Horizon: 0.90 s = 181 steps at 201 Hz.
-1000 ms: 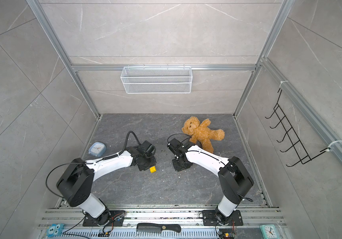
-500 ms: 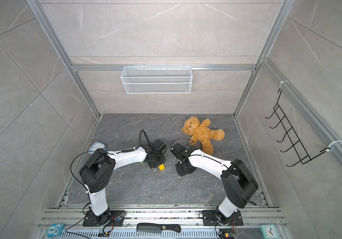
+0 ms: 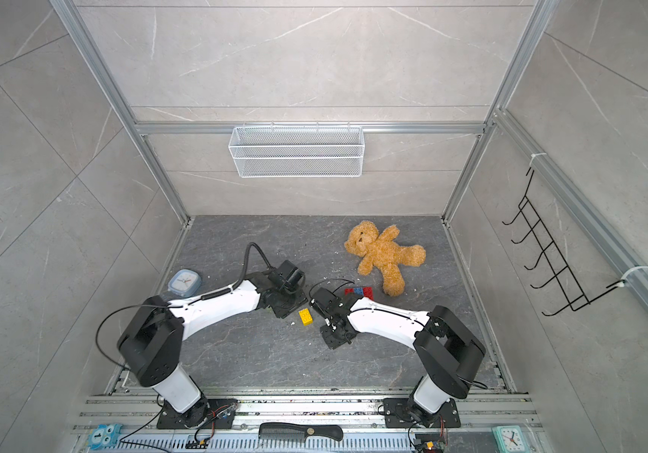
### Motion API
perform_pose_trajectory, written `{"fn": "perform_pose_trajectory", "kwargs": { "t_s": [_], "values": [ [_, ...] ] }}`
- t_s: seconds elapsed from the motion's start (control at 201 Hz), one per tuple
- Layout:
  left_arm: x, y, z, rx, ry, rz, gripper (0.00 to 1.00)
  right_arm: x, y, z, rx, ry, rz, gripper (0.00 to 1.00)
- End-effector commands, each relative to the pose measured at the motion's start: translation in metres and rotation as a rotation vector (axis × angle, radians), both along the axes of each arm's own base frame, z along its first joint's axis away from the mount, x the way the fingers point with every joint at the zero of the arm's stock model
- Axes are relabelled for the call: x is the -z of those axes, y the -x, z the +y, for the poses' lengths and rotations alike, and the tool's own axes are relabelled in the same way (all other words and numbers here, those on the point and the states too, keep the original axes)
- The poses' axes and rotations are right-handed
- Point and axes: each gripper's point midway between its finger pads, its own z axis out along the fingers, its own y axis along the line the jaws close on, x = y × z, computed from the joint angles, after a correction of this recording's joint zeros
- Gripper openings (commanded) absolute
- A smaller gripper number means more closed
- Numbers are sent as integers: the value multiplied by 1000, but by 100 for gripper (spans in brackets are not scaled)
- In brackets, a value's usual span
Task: Assemble a rectangle with lego
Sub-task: Place the lego brick at the center of the board.
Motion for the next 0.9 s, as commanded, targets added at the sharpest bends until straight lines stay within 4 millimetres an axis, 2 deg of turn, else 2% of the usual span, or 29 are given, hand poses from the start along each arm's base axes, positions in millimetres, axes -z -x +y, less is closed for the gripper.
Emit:
{"fn": "perform_pose_trajectory", "kwargs": {
  "t_s": [0.0, 0.105, 0.229, 0.314, 0.379, 0.583, 0.688, 0.898],
  "values": [
    [-13, -7, 59, -38, -101, -90, 55, 3, -4, 25, -26, -22, -14, 39],
    [-11, -13, 105, -72, -134, -105, 54, 9, -2, 42, -49, -15, 6, 39],
    [-15, -17, 130, -85, -134, -142, 54, 16, -5, 51, -19, 2, 32, 46],
    [-12, -20, 131, -61, -132, -141, 53, 17, -8, 55, 6, 7, 43, 54],
    [-6, -21, 127, -30, -126, -124, 52, 17, -9, 54, 27, 17, 41, 54],
    [11, -26, 114, 28, -89, -93, 51, 15, -11, 50, 62, 34, 33, 42],
    [16, -28, 121, 26, -87, -88, 51, 13, -13, 50, 63, 32, 23, 39],
    [17, -29, 143, 36, -125, -110, 51, 16, -19, 55, 54, 29, 2, 38]
  ]
}}
